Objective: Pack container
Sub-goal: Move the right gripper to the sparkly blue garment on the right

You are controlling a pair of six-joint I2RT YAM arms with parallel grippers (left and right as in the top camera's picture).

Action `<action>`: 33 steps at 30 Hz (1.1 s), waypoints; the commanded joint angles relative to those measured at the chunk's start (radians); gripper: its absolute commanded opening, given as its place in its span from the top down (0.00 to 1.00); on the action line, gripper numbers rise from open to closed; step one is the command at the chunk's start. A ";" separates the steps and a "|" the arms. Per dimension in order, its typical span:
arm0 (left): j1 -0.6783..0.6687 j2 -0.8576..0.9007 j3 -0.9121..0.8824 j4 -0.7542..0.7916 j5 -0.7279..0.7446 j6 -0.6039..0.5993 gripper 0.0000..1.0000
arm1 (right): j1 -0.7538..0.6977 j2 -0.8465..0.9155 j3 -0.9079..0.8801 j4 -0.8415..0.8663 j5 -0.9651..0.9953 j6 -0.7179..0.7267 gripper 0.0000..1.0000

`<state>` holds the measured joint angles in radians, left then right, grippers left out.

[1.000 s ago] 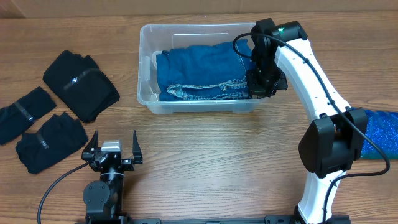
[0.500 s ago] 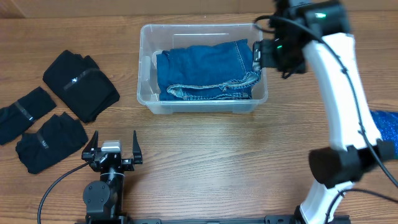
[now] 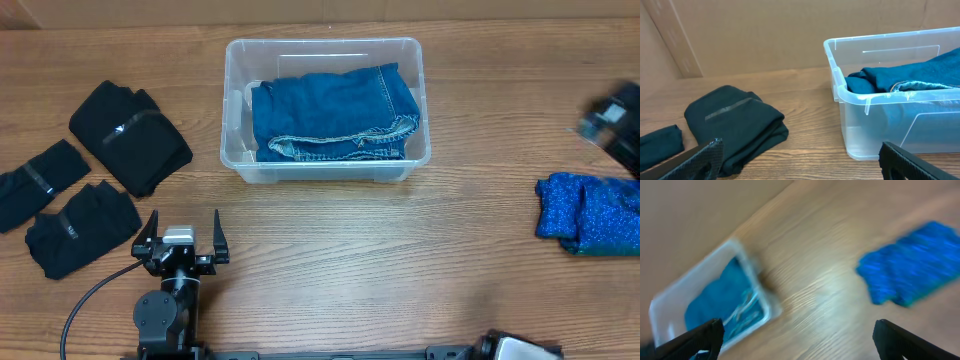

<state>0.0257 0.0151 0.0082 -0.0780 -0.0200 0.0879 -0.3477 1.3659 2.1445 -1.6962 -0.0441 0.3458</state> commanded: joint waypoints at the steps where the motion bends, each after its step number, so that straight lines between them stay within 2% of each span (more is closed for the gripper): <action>1: -0.006 -0.010 -0.003 0.003 -0.006 0.017 0.00 | -0.182 0.023 -0.159 0.007 -0.005 0.060 0.00; 6: -0.006 -0.011 -0.003 0.003 -0.006 0.017 0.00 | -0.426 0.037 -0.418 0.153 -0.069 0.232 0.00; 10: -0.006 -0.010 -0.003 0.003 -0.006 0.017 0.00 | -0.531 0.039 -0.621 0.318 -0.109 0.203 0.00; 19: -0.006 -0.010 -0.003 0.003 -0.006 0.017 0.00 | -0.545 0.039 -0.955 0.637 -0.106 0.207 0.00; 22: -0.006 -0.010 -0.003 0.003 -0.006 0.017 0.00 | -0.546 0.061 -1.011 0.684 -0.101 0.205 0.00; 33: -0.006 -0.011 -0.003 0.003 -0.006 0.017 0.00 | -0.547 0.253 -1.044 0.795 -0.050 0.205 0.00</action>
<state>0.0257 0.0151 0.0082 -0.0780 -0.0196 0.0879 -0.8894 1.5940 1.1049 -0.9241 -0.1112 0.5499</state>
